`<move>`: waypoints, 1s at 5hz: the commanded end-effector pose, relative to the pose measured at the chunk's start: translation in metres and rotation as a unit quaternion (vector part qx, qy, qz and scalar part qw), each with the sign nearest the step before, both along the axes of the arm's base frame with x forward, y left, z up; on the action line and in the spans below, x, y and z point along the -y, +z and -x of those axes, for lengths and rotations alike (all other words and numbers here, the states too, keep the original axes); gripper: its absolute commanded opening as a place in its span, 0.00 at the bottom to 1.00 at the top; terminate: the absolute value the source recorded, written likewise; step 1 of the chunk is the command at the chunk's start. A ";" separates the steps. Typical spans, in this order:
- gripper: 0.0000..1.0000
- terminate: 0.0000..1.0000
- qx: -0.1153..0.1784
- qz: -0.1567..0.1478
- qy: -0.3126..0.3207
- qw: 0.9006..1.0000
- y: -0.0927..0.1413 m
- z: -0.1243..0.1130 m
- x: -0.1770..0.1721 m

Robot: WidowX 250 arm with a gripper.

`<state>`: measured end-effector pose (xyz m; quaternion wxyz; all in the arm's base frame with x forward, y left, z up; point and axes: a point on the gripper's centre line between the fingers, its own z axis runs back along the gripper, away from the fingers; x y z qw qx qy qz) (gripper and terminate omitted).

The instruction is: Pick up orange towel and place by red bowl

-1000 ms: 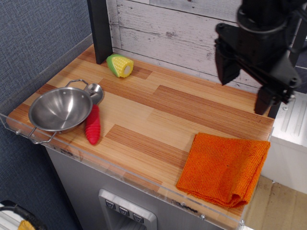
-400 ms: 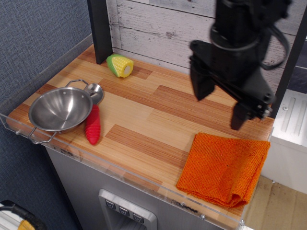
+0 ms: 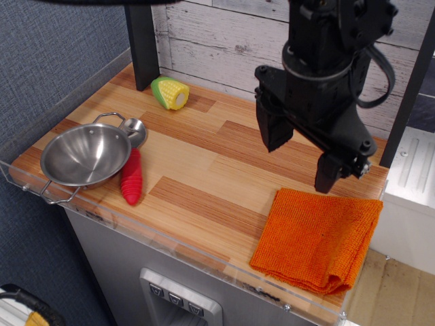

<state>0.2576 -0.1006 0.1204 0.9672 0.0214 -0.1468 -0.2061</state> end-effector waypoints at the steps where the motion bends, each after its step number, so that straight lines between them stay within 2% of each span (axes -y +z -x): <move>1: 1.00 0.00 -0.025 0.002 -0.029 0.999 -0.012 0.001 -0.015; 2: 1.00 0.00 -0.045 -0.005 -0.038 0.998 -0.026 0.002 -0.017; 3: 1.00 0.00 -0.055 -0.002 -0.051 0.997 -0.037 -0.001 -0.013; 5: 1.00 0.00 -0.098 -0.004 -0.075 0.992 -0.081 0.002 0.010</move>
